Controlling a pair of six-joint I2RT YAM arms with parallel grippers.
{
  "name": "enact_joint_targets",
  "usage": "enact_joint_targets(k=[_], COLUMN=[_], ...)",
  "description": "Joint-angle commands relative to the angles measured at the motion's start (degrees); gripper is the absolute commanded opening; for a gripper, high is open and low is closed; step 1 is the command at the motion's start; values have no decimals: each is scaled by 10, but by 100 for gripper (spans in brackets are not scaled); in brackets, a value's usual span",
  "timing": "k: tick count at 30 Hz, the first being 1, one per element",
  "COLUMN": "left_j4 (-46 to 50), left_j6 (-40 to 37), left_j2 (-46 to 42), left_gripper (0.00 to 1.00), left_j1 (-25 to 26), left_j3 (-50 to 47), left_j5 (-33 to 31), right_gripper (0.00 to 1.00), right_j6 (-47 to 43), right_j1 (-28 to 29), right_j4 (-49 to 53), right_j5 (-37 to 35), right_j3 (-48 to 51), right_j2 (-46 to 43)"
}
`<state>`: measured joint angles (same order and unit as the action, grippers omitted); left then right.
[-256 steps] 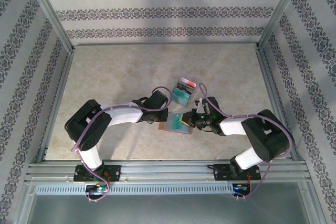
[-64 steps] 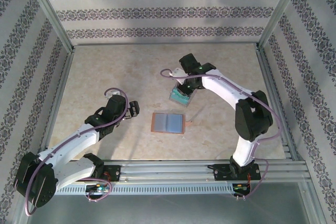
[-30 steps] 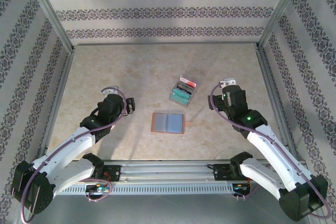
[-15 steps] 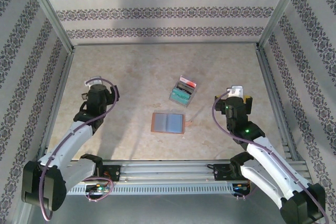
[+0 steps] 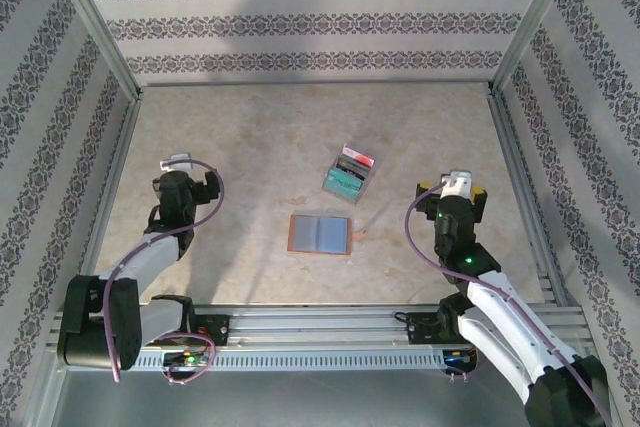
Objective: Take the credit cards out of the card holder
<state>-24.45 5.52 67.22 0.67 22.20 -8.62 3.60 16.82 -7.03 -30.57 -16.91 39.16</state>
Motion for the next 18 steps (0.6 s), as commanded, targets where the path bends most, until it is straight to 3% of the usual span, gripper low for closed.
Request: enact_joint_targets(k=[1,18], left_j4=[-119,-361], left_j6=[-34,-66], left_j2=[20,176], left_gripper=[99,99], left_j1=[-8,-13], left_j3=[-20,-64], left_j5=[44,154], right_gripper=[98,98], right_j6=[-11,0], right_j1=[-13,-67], right_j4=[-51,-142], right_j5=[25,72], right_j3=[16,88], right_j2=[-10,-14])
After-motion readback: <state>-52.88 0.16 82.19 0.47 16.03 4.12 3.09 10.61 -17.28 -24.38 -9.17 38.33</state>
